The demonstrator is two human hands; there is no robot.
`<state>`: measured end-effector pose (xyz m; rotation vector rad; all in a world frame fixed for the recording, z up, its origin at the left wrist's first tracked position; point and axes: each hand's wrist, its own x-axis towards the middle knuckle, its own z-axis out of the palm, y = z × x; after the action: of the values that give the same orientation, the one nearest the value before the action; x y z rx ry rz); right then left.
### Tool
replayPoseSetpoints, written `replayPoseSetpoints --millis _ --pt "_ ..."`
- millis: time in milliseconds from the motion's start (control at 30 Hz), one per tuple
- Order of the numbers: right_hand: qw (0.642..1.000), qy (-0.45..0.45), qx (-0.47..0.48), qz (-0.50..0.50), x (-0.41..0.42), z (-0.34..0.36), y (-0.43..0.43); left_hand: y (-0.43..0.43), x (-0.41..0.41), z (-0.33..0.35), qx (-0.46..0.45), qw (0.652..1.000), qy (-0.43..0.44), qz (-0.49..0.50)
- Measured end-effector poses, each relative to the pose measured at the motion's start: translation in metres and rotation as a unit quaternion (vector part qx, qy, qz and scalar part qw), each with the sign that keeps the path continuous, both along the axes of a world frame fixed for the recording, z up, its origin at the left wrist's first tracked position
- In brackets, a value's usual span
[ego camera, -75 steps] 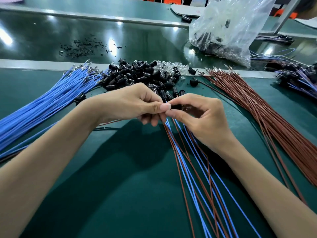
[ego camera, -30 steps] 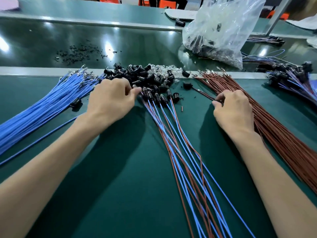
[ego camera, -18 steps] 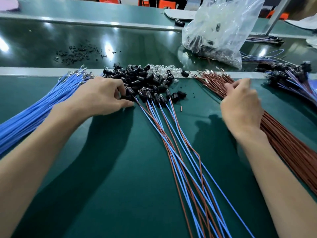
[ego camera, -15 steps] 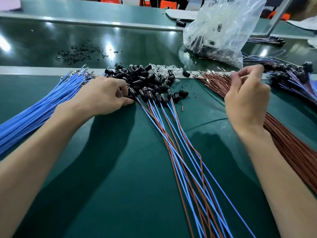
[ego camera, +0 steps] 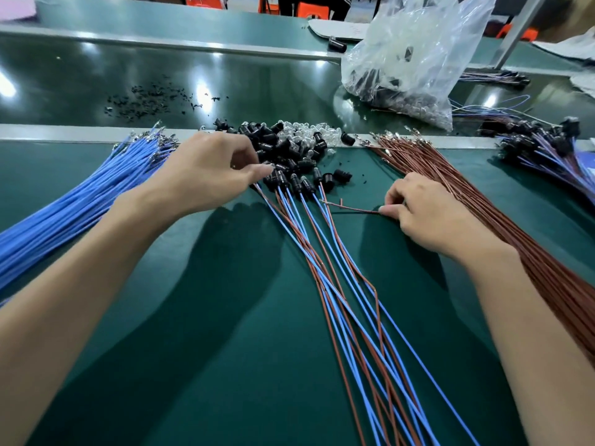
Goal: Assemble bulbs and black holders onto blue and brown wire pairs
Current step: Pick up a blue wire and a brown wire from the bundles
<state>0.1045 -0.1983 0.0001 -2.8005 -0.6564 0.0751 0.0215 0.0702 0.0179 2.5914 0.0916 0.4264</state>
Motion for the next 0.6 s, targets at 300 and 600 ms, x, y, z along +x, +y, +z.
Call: replayPoseSetpoints --millis 300,600 --pt "0.946 -0.271 0.153 0.089 -0.033 -0.004 0.04 -0.028 -0.017 0.043 -0.16 0.96 0.068 -0.22" --pt "0.91 -0.314 0.213 0.167 -0.045 -0.002 0.049 -0.052 -0.012 0.021 0.047 0.973 0.022 -0.223"
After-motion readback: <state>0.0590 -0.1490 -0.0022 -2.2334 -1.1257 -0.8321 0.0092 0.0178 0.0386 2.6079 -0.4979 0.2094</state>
